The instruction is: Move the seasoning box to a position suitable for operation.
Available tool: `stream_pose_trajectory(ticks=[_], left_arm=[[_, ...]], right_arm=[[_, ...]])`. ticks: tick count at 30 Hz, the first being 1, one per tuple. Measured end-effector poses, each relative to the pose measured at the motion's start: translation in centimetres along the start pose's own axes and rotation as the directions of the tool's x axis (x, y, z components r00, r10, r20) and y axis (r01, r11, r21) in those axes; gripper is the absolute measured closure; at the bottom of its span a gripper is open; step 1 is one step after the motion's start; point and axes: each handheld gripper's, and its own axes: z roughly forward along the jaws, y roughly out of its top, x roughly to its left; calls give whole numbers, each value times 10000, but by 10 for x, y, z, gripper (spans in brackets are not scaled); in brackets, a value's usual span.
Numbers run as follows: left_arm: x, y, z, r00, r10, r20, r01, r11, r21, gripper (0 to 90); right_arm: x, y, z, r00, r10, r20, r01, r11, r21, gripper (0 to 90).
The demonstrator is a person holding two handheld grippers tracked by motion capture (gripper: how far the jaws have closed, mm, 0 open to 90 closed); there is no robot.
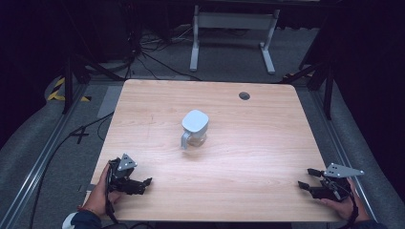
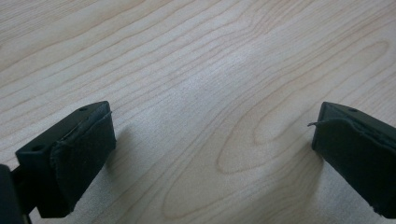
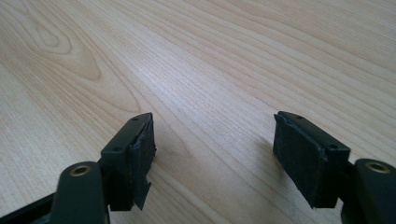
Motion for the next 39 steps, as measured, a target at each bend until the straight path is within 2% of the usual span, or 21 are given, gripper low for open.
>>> stream_pose_trajectory(ticks=[4, 5, 7, 11, 13, 15, 17, 18, 21, 23, 26, 27, 28, 30, 31, 32, 35, 36, 37, 38, 39], left_arm=[[-2, -1, -1, 9998, -199, -55, 199, 9998, 31, 1], [0, 0, -2, 9999, 128, -98, -127, 9999, 49, 7], [-1, -1, -1, 10000, -7, -11, 7, 10000, -5, 9], [-1, 0, -1, 10000, 39, 7, -39, 10000, -9, 11], [0, 1, -1, 9998, 16, 191, -20, 9998, 196, 10], [1, 2, 0, 10000, 1, 47, -1, 10000, 6, 21], [3, 2, -2, 10000, -30, 3, 30, 9998, -184, 103], [4, 2, -2, 9997, -231, -82, 228, 9992, -340, 172], [6, 2, -3, 9993, -347, -137, 342, 9988, -346, 258], [7, 4, -5, 9999, -37, -165, 30, 9990, -454, 339], [7, 7, -7, 9998, 70, -195, -76, 9994, -346, 484], [6, 13, -9, 9991, 141, -395, -158, 9990, -415, 520], [6, 13, -9, 9991, 141, -395, -158, 9990, -415, 606], [4, 18, -13, 9990, 285, -352, -305, 9978, -586, 651], [3, 22, -15, 9979, 521, -375, -548, 9957, -744, 723], [2, 25, -17, 9982, 545, -268, -566, 9949, -838, 769], [-2, 38, -20, 9976, 678, -101, -685, 9893, -1288, 846], [-4, 42, -19, 9986, 535, -26, -533, 9873, -1495, 858], [-5, 48, -20, 9971, 761, -13, -754, 9848, -1565, 868], [-9, 55, -21, 9977, 663, 167, -623, 9817, -1799, 886], [-12, 61, -21, 9970, 748, 203, -694, 9781, -1960, 896]], right_arm=[[0, 0, 0, 10000, -14, 5, 14, 10000, -3, 296], [0, 0, 0, 10000, -20, 2, 20, 10000, 7, 296], [0, 0, 0, 10000, -20, 16, 20, 10000, 13, 296], [0, 0, 0, 10000, -23, 22, 23, 10000, 8, 296], [0, 0, 0, 10000, -18, 27, 18, 10000, 5, 296], [0, 0, 0, 10000, -20, 16, 20, 10000, 9, 296], [0, 0, 0, 10000, -26, -1, 26, 10000, 8, 296], [0, 0, 0, 10000, -20, -7, 20, 10000, 6, 296], [0, 0, 0, 10000, -31, 6, 31, 10000, 10, 296], [0, 0, 0, 10000, -10, 13, 10, 10000, 13, 296], [0, 0, 0, 10000, -13, 18, 13, 10000, 8, 296], [0, 0, 0, 10000, -14, 18, 14, 10000, 8, 296], [0, 0, 0, 10000, -14, 18, 14, 10000, 8, 296], [0, 0, 0, 10000, -7, 17, 7, 10000, 11, 296], [0, 0, 0, 10000, -6, 14, 6, 10000, 13, 296], [0, 0, 0, 10000, -6, 14, 6, 10000, 14, 296], [0, 0, 0, 10000, -7, 15, 7, 10000, 10, 296], [0, 0, 0, 10000, -6, 15, 6, 10000, 11, 296], [0, 0, 0, 10000, -6, 15, 6, 10000, 11, 296], [0, 0, 0, 10000, -8, 15, 8, 10000, 11, 296], [0, 0, 0, 10000, -9, 16, 9, 10000, 10, 296]])
